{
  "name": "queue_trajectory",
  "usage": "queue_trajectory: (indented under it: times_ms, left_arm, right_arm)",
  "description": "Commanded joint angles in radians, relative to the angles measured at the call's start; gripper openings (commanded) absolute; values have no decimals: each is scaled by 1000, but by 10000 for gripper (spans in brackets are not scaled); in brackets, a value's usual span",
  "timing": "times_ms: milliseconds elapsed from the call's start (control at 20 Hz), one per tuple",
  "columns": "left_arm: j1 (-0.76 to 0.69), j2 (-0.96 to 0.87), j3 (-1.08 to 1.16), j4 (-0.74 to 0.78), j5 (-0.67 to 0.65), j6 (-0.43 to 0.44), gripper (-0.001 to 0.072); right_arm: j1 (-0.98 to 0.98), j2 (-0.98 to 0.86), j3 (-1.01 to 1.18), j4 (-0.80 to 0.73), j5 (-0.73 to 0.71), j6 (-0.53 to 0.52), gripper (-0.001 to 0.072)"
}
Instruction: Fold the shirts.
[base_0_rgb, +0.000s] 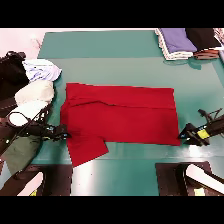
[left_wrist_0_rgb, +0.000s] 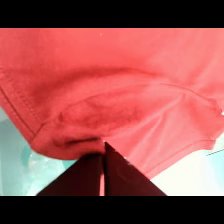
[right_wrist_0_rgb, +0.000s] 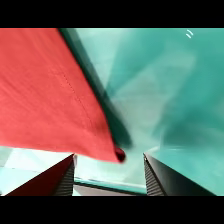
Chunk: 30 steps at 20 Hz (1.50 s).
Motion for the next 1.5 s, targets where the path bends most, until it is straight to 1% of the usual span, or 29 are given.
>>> queue_trajectory:
  times_ms: [0,50,100,150,200,250,300,400,500,600,650,700,800,900,1000,1050,1150,1300,1450]
  left_arm:
    - [0,1,2,0,0,8,27]
    - [0,1,2,2,-2,8,28]
    - [0,1,3,3,-8,8,27]
    - [0,1,8,6,-20,8,26]
    - [0,1,20,18,-39,8,25]
    - [0,11,32,32,-59,8,25]
    - [0,51,36,50,-75,5,25]
    - [0,166,36,107,-136,-48,25]
    - [0,278,36,115,-269,-69,25]
    - [0,372,38,114,-415,-116,25]
    - [0,402,45,115,-453,-133,25]
    - [0,414,62,114,-453,-132,25]
    - [0,392,106,115,-371,-124,25]
    - [0,315,145,116,-252,-83,25]
    - [0,190,189,115,-142,-44,25]
    - [0,118,219,115,-88,-15,25]
    - [0,-28,287,111,2,13,26]
    - [0,-227,372,98,89,43,27]
    - [0,-354,416,97,148,45,29]
  right_arm:
    - [39,-20,-81,83,-103,-18,435]
    - [70,-10,-80,89,-124,-18,390]
    - [97,6,-80,88,-139,-18,290]
    - [122,27,-74,87,-144,-18,157]
    - [140,47,-62,85,-133,-19,55]
    - [155,75,-41,64,-112,-18,16]
    - [168,106,-14,30,-86,-16,16]
    - [187,177,53,-73,3,-5,16]
    - [187,259,101,-158,113,-5,16]
    - [187,347,118,-256,163,4,16]
    - [187,386,122,-290,176,18,16]
    - [187,412,122,-298,176,23,16]
    - [187,422,122,-284,165,24,15]
    - [187,385,127,-218,121,35,15]
    - [191,308,172,-171,68,36,15]
    - [203,266,211,-164,48,36,15]
    - [252,169,305,-164,7,37,15]
    - [339,13,435,-163,-57,45,16]
    - [395,-144,552,-127,-79,55,17]
